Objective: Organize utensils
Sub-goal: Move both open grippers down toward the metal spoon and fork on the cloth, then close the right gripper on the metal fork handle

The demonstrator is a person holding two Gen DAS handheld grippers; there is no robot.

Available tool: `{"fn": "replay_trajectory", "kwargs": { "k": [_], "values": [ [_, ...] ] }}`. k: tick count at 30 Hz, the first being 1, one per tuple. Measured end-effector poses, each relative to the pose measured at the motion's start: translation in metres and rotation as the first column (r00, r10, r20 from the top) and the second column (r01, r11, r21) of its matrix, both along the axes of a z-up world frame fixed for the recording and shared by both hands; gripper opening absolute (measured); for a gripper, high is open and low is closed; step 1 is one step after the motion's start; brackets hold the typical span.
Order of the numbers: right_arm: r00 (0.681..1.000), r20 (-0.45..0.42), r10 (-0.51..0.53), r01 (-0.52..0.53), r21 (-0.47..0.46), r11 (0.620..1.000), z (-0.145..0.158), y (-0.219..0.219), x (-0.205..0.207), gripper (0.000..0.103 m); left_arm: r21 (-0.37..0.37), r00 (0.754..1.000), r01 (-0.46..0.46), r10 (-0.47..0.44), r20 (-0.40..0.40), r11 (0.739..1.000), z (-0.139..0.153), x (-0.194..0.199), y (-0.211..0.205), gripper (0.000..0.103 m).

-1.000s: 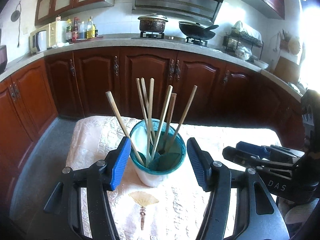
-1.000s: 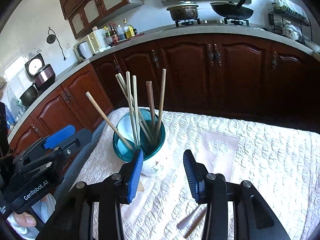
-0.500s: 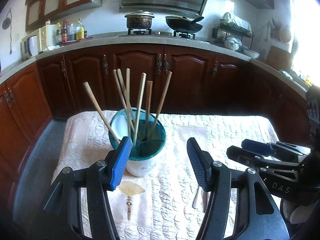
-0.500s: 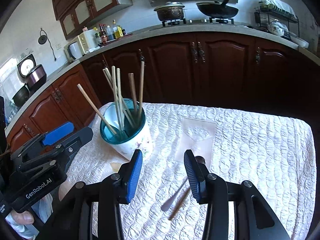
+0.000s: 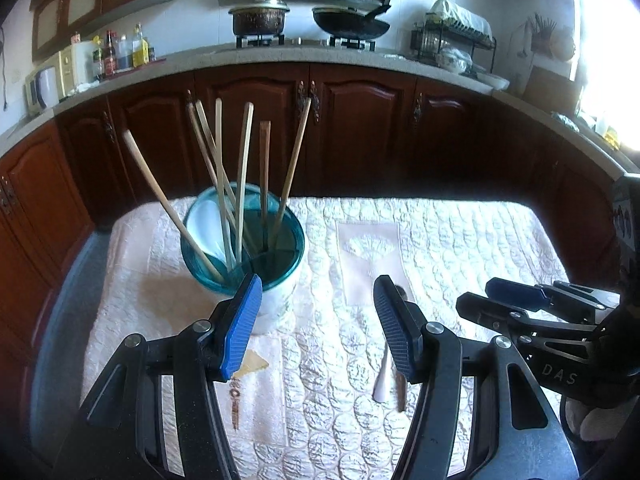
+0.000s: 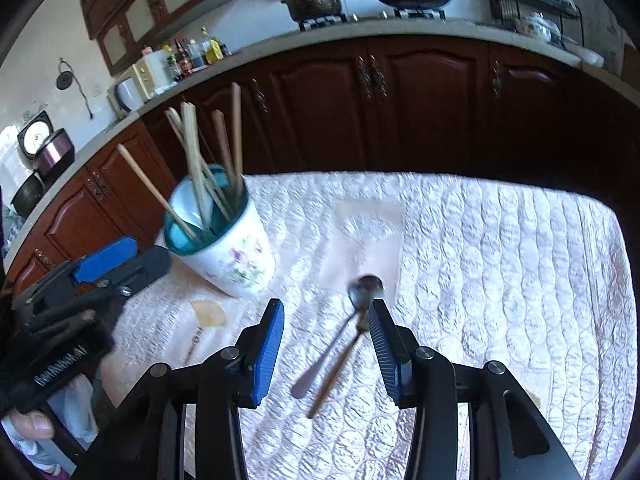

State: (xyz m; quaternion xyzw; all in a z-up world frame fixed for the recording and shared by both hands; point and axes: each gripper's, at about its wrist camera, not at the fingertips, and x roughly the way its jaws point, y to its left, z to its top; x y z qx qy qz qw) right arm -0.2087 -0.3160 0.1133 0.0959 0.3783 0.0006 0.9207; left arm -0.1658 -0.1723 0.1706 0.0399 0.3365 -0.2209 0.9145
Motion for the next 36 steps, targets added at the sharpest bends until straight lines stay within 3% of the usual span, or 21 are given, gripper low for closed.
{"fn": "replay_trajectory", "kwargs": {
  "k": [6, 10, 17, 23, 27, 31, 36],
  "values": [
    [0.995, -0.092, -0.029, 0.032, 0.032, 0.999, -0.051, -0.021, 0.017, 0.042, 0.001, 0.996, -0.008, 0.008, -0.085, 1.0, -0.023, 0.012, 0.001, 0.058],
    [0.989, -0.143, -0.036, 0.046, 0.07, 0.996, -0.08, -0.036, 0.034, 0.035, 0.016, 0.993, 0.002, 0.0, -0.12, 1.0, -0.037, 0.017, -0.003, 0.058],
    [0.981, -0.194, -0.013, 0.034, 0.106, 0.994, -0.11, -0.046, 0.06, 0.031, 0.045, 0.986, 0.015, -0.008, -0.168, 0.999, -0.057, 0.028, -0.01, 0.058],
    [0.983, -0.186, 0.003, 0.025, 0.151, 0.988, -0.116, -0.054, 0.083, 0.026, 0.062, 0.98, 0.024, -0.011, -0.2, 0.998, -0.069, 0.038, -0.017, 0.058],
    [0.983, -0.183, 0.028, 0.001, 0.155, 0.988, -0.118, -0.052, 0.092, 0.009, 0.07, 0.976, 0.044, -0.028, -0.217, 0.997, -0.075, 0.042, -0.025, 0.058],
    [0.984, -0.17, 0.046, -0.016, 0.173, 0.985, -0.119, -0.053, 0.089, 0.006, 0.075, 0.973, 0.071, -0.052, -0.223, 0.995, -0.081, 0.044, -0.035, 0.058],
    [0.987, -0.157, 0.015, 0.019, 0.207, 0.978, -0.117, -0.077, 0.055, 0.004, 0.058, 0.967, 0.13, -0.113, -0.228, 0.99, -0.084, 0.053, -0.057, 0.058]
  ]
}}
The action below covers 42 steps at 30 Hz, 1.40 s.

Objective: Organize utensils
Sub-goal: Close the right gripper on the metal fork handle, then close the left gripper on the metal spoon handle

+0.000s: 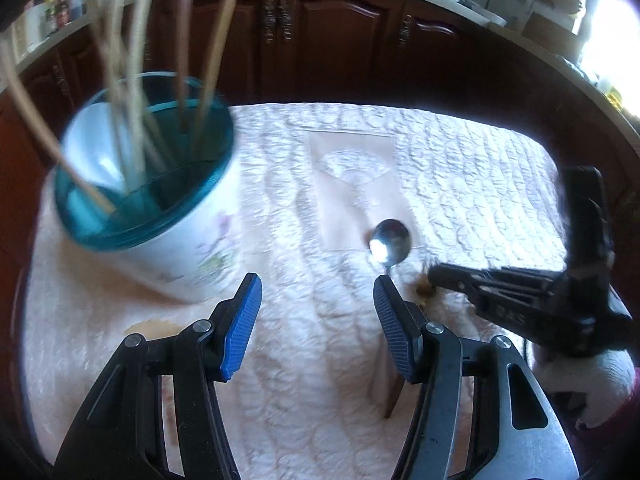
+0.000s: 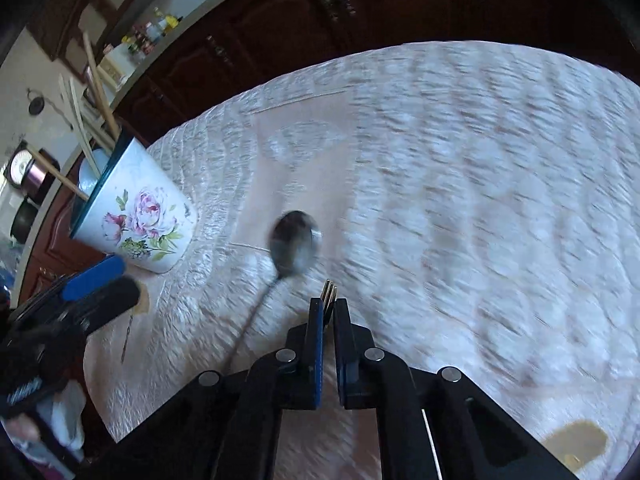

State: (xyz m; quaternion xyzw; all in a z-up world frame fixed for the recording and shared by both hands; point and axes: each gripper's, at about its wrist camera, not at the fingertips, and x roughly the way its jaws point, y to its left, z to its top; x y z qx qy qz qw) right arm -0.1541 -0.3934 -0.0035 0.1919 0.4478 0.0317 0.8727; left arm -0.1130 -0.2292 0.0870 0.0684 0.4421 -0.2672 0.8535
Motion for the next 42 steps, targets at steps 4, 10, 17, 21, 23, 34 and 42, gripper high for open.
{"fn": "replay_trajectory", "kwargs": {
  "k": [4, 10, 17, 21, 23, 34, 42],
  "values": [
    [0.998, -0.007, -0.057, 0.057, 0.025, 0.998, -0.001, -0.032, -0.024, 0.004, -0.02, 0.998, 0.056, -0.056, -0.04, 0.998, -0.01, 0.012, -0.022, 0.058],
    [0.996, -0.011, -0.088, 0.088, 0.099, 0.991, -0.005, -0.064, -0.043, 0.004, -0.011, 0.988, 0.138, -0.138, -0.066, 0.99, -0.028, 0.032, -0.059, 0.053],
    [0.998, 0.001, -0.057, 0.057, 0.136, 0.989, -0.008, -0.07, -0.046, 0.004, 0.004, 0.982, 0.163, -0.162, -0.1, 0.987, -0.047, 0.059, -0.081, 0.053],
    [0.999, 0.011, -0.046, 0.044, 0.16, 0.986, -0.011, -0.073, -0.047, 0.004, 0.014, 0.976, 0.191, -0.188, -0.106, 0.982, -0.056, 0.064, -0.092, 0.053],
    [0.999, 0.016, -0.043, 0.04, 0.173, 0.984, -0.012, -0.077, -0.048, 0.004, 0.0, 0.973, 0.207, -0.206, -0.102, 0.978, -0.057, 0.063, -0.095, 0.048],
    [0.999, 0.004, -0.043, 0.042, 0.149, 0.988, -0.005, -0.067, -0.043, 0.005, -0.057, 0.968, 0.198, -0.204, -0.147, 0.979, -0.056, 0.056, -0.094, 0.005],
    [1.0, -0.004, -0.021, 0.022, 0.144, 0.989, -0.004, -0.043, -0.06, 0.005, -0.071, 0.974, 0.139, -0.15, -0.171, 0.988, -0.052, 0.027, -0.046, 0.005]
  ]
}}
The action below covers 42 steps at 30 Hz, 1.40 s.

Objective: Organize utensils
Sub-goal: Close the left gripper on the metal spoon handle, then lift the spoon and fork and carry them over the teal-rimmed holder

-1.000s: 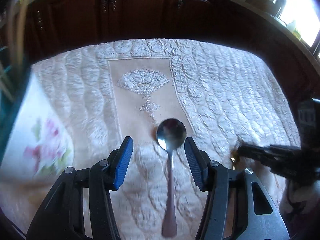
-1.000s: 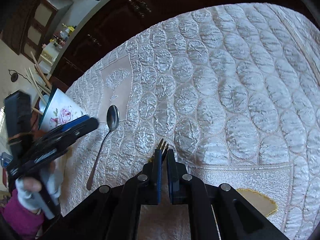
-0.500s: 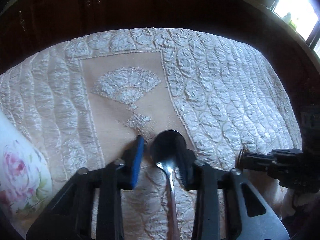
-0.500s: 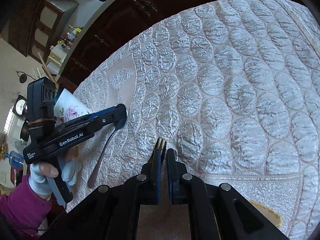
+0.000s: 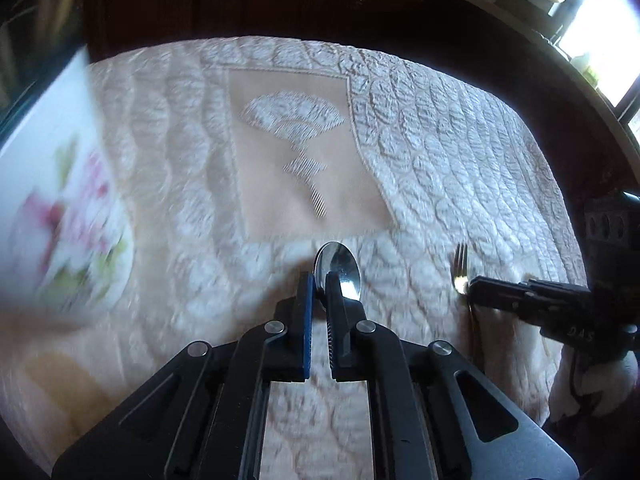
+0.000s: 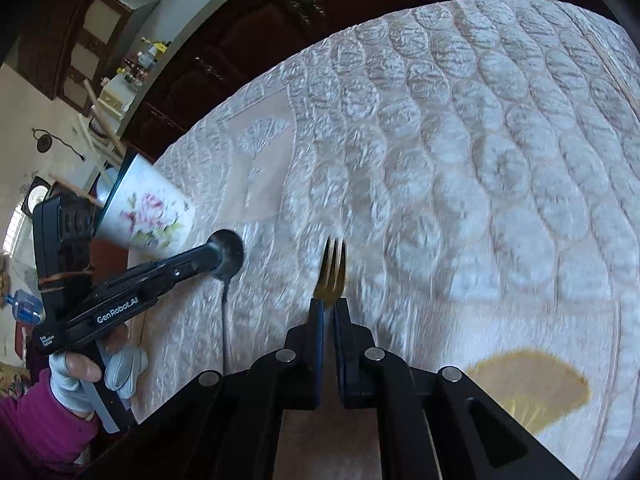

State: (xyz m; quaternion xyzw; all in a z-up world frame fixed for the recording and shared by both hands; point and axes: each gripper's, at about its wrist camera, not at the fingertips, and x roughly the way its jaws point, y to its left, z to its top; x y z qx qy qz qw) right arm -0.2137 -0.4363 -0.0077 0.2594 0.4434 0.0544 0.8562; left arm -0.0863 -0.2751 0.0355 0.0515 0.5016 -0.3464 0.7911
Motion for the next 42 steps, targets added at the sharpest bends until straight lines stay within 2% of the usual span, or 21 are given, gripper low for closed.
{"fn": "replay_trajectory", "kwargs": {
  "k": [4, 5, 6, 8, 12, 16, 19, 20, 21, 24, 26, 33, 42],
  "values": [
    [1.0, 0.022, -0.018, 0.018, -0.008, 1.0, 0.0, 0.0, -0.008, 0.005, -0.01, 1.0, -0.008, 0.007, -0.027, 1.0, 0.001, -0.015, 0.022, 0.006],
    [0.999, 0.028, -0.027, 0.028, -0.011, 1.0, 0.0, -0.001, -0.009, 0.008, -0.012, 0.999, -0.007, 0.007, -0.037, 1.0, 0.0, -0.017, 0.025, 0.006],
    [0.999, 0.035, -0.033, 0.033, -0.013, 0.999, 0.001, -0.004, -0.008, 0.018, -0.011, 0.999, -0.001, 0.0, -0.045, 1.0, -0.001, -0.017, 0.026, 0.006],
    [0.998, 0.057, -0.018, 0.017, 0.015, 1.0, 0.002, -0.008, -0.003, 0.029, -0.006, 0.999, 0.013, -0.013, -0.047, 1.0, -0.002, -0.019, 0.027, 0.007],
    [0.997, 0.069, 0.031, -0.029, -0.026, 0.999, 0.001, -0.007, 0.012, 0.029, -0.018, 0.997, 0.031, -0.032, -0.064, 0.999, -0.004, -0.017, 0.024, 0.018],
    [0.994, 0.081, 0.068, -0.066, -0.029, 0.997, 0.0, -0.005, 0.025, 0.029, -0.016, 0.997, 0.049, -0.05, -0.053, 0.999, -0.005, -0.013, 0.019, 0.024],
    [0.994, 0.071, 0.087, -0.083, -0.057, 0.995, 0.0, -0.001, 0.03, 0.02, -0.014, 0.996, 0.068, -0.068, -0.053, 0.998, -0.007, -0.01, 0.014, 0.025],
    [0.993, 0.066, 0.095, -0.091, -0.061, 0.994, -0.001, 0.001, 0.031, 0.011, -0.012, 0.996, 0.074, -0.075, -0.049, 0.997, -0.007, -0.009, 0.013, 0.025],
    [0.994, 0.057, 0.097, -0.093, -0.066, 0.993, -0.002, 0.002, 0.031, 0.007, -0.01, 0.996, 0.082, -0.082, -0.043, 0.997, -0.008, -0.01, 0.011, 0.024],
    [0.995, 0.054, 0.088, -0.084, -0.076, 0.994, 0.001, 0.006, 0.027, 0.004, 0.007, 0.994, 0.104, -0.104, -0.022, 0.995, -0.006, -0.012, 0.008, 0.01],
    [0.995, 0.062, 0.08, -0.075, -0.085, 0.994, 0.006, 0.008, 0.023, 0.003, -0.003, 0.994, 0.107, -0.107, -0.019, 0.994, -0.004, -0.014, 0.008, 0.006],
    [0.99, 0.13, 0.055, -0.039, -0.119, 0.992, 0.042, 0.011, 0.004, 0.002, -0.053, 0.999, 0.049, -0.049, 0.004, 0.997, 0.018, -0.024, 0.03, 0.003],
    [0.976, 0.207, 0.066, -0.031, -0.164, 0.986, 0.084, 0.031, -0.002, 0.002, -0.107, 0.99, -0.029, 0.044, 0.136, 0.994, 0.079, -0.041, 0.078, 0.002]
  ]
}}
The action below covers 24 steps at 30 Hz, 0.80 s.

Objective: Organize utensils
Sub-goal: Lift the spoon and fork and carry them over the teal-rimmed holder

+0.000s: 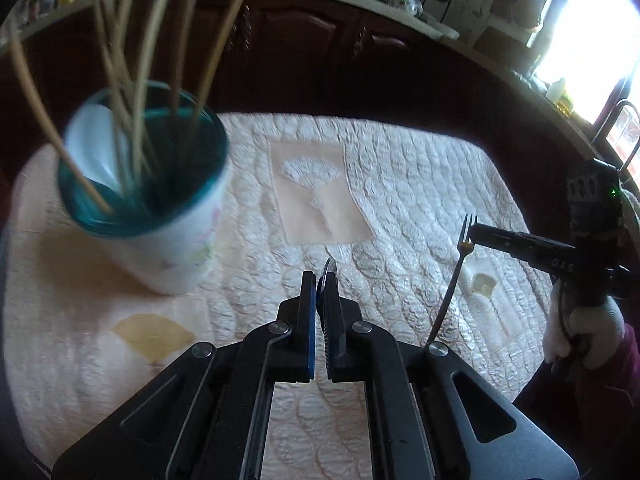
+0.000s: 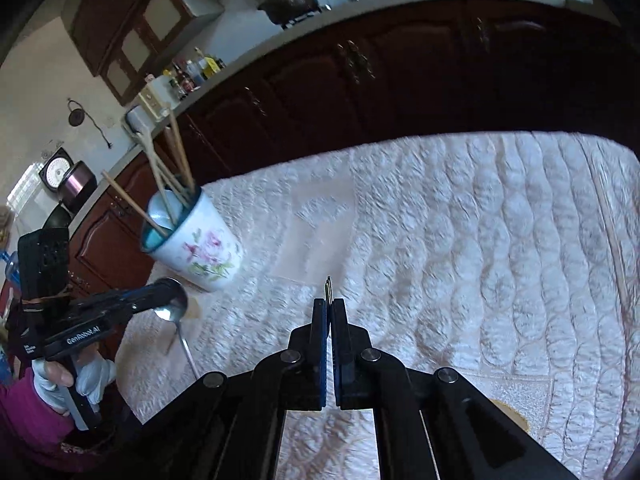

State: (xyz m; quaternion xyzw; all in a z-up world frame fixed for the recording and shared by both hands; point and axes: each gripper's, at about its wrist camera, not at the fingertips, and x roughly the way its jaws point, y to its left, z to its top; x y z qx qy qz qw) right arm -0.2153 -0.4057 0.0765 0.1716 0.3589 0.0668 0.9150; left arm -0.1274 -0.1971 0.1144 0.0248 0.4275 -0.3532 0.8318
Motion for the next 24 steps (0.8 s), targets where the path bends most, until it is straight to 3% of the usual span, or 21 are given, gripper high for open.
{"fn": "replay_trajectory", "kwargs": {
  "k": [11, 24],
  "values": [
    [0.996, 0.069, 0.057, -0.056, -0.027, 0.998, 0.037, 0.042, 0.015, 0.002, -0.056, 0.989, -0.124, 0.128, 0.079, 0.991, 0.049, -0.004, 0.068, 0.002],
    [0.984, 0.109, 0.138, -0.129, -0.079, 0.988, 0.068, 0.09, 0.042, 0.002, -0.071, 0.967, -0.206, 0.214, 0.139, 0.976, 0.078, -0.005, 0.114, 0.002]
  ]
}}
